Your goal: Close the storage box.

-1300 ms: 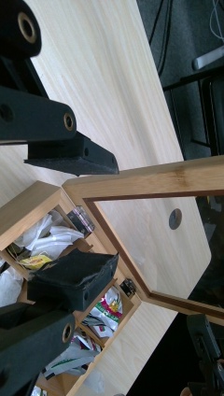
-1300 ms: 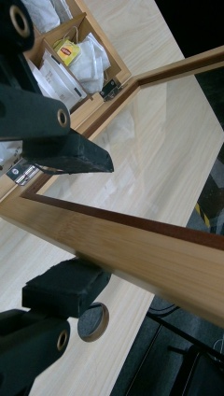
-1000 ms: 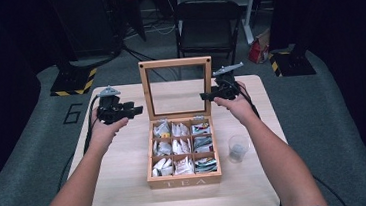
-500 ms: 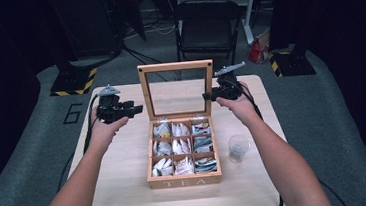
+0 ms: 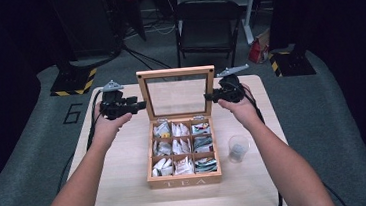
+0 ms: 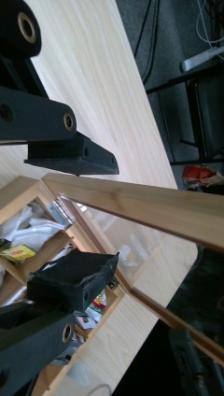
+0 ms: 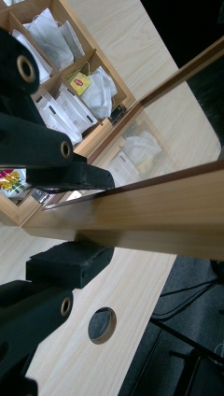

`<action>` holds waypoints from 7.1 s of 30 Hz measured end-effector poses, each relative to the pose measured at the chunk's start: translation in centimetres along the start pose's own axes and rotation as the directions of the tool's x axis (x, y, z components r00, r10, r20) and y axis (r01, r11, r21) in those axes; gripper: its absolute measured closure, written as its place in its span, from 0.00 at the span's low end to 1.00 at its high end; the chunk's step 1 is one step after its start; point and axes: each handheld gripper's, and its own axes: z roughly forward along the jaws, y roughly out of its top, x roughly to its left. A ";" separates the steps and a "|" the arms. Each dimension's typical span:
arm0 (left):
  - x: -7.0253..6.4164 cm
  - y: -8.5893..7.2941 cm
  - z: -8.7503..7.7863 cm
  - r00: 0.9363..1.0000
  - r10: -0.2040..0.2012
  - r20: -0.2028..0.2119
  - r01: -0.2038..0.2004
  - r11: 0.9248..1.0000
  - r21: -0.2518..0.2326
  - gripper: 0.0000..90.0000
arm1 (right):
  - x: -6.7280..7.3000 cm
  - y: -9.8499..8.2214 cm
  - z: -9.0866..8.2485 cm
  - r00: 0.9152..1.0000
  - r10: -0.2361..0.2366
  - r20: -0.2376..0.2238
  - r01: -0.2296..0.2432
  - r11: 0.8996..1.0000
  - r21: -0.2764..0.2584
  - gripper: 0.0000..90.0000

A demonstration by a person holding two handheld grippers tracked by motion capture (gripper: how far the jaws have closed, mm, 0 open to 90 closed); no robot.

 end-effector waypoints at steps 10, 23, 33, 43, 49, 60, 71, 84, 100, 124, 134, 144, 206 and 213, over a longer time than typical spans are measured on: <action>-0.9 1.3 0.6 1.000 0.022 -0.001 -0.022 1.000 -0.021 0.59 | 0.4 -0.3 -0.4 1.000 -0.003 -0.011 0.003 1.000 -0.002 0.70; -1.3 1.2 0.1 0.999 0.038 -0.013 -0.039 0.998 -0.043 0.69 | 0.5 -1.1 -1.3 0.999 0.001 -0.045 -0.002 1.000 -0.023 0.63; -1.7 0.9 -0.4 0.998 0.059 -0.016 -0.060 0.997 -0.039 0.69 | 1.6 -0.8 -3.5 1.000 -0.001 -0.026 0.000 0.998 -0.057 0.62; -2.4 1.4 -1.7 0.997 0.075 -0.012 -0.075 0.996 -0.049 0.69 | 2.8 0.3 -6.5 1.000 -0.021 -0.019 0.019 0.995 -0.099 0.58; -2.9 1.4 -2.4 0.996 0.084 -0.003 -0.084 0.996 -0.034 0.68 | 3.7 1.0 -7.3 0.999 -0.038 -0.021 0.035 0.994 -0.106 0.59; -4.1 1.1 -4.2 0.996 0.089 0.020 -0.089 0.995 -0.042 0.66 | 4.7 0.8 -8.2 0.997 -0.042 -0.064 0.034 0.992 -0.121 0.61; -5.3 -0.2 -5.3 0.994 0.103 0.028 -0.101 0.994 -0.045 0.65 | 5.7 -0.8 -9.1 0.994 -0.067 -0.081 0.057 0.991 -0.121 0.61; -6.1 -2.0 -5.9 0.994 0.101 0.046 -0.099 0.994 -0.039 0.63 | 6.7 -2.6 -9.9 0.993 -0.082 -0.087 0.070 0.989 -0.129 0.61; -7.6 -5.9 -6.4 0.989 0.134 0.059 -0.132 0.990 -0.044 0.60 | 8.6 -6.5 -9.9 0.991 -0.112 -0.079 0.100 0.985 -0.142 0.58; -9.5 -9.6 -7.4 0.989 0.139 0.054 -0.136 0.989 -0.052 0.58 | 10.0 -10.9 -9.5 0.991 -0.111 -0.071 0.098 0.983 -0.157 0.56; -9.7 -11.1 -7.2 0.991 0.120 0.066 -0.117 0.992 -0.045 0.58 | 10.1 -12.2 -9.9 0.989 -0.106 -0.101 0.092 0.987 -0.130 0.57; -10.1 -12.7 -6.9 0.990 0.125 0.062 -0.122 0.991 -0.049 0.58 | 10.7 -13.4 -9.9 0.989 -0.106 -0.103 0.093 0.987 -0.129 0.59; -11.3 -18.0 -5.8 0.990 0.106 0.094 -0.113 0.991 0.066 0.57 | 12.1 -18.6 -8.4 0.992 -0.082 -0.100 0.073 0.993 -0.095 0.59; -11.1 -17.9 -5.8 0.991 0.097 0.094 -0.103 0.993 0.066 0.60 | 11.3 -18.9 -8.5 0.994 -0.049 -0.095 0.041 0.995 -0.088 0.59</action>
